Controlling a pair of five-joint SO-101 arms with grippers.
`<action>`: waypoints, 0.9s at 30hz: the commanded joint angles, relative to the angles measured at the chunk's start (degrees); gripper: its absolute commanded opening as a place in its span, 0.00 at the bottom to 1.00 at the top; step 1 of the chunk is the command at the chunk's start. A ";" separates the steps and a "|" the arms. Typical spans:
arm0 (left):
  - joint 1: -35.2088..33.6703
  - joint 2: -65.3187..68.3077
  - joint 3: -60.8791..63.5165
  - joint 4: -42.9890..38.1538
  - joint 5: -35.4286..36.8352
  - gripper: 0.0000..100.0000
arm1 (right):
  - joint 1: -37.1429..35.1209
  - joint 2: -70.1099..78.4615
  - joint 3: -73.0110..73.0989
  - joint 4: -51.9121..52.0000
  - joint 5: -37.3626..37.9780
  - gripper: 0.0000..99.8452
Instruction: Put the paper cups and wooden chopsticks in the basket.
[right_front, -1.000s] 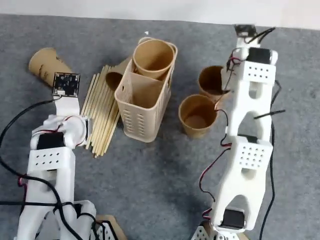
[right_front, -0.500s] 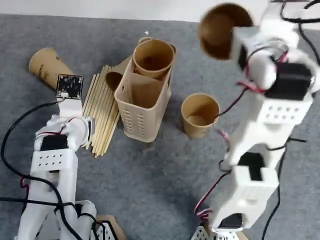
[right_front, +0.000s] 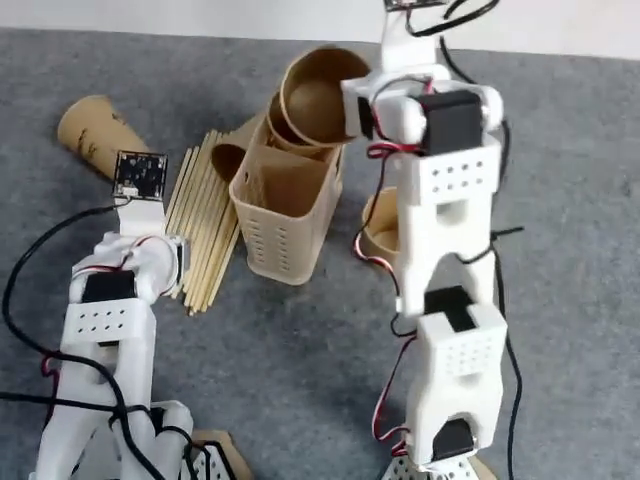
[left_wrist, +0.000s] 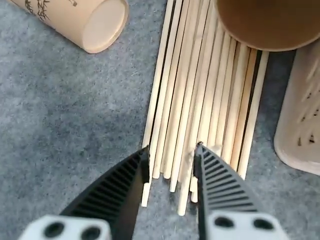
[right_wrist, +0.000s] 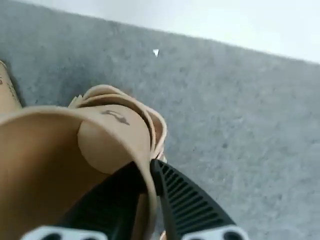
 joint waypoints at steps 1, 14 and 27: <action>0.84 -1.54 -0.31 -1.05 -0.53 0.18 | -1.10 0.75 -0.04 0.22 -2.29 0.01; 0.84 -1.54 -0.31 -1.14 -0.53 0.18 | -1.10 0.48 -6.90 -2.59 -2.29 0.43; 0.92 -1.54 -0.31 -1.14 -0.53 0.17 | 16.92 -18.86 32.31 1.19 3.78 0.35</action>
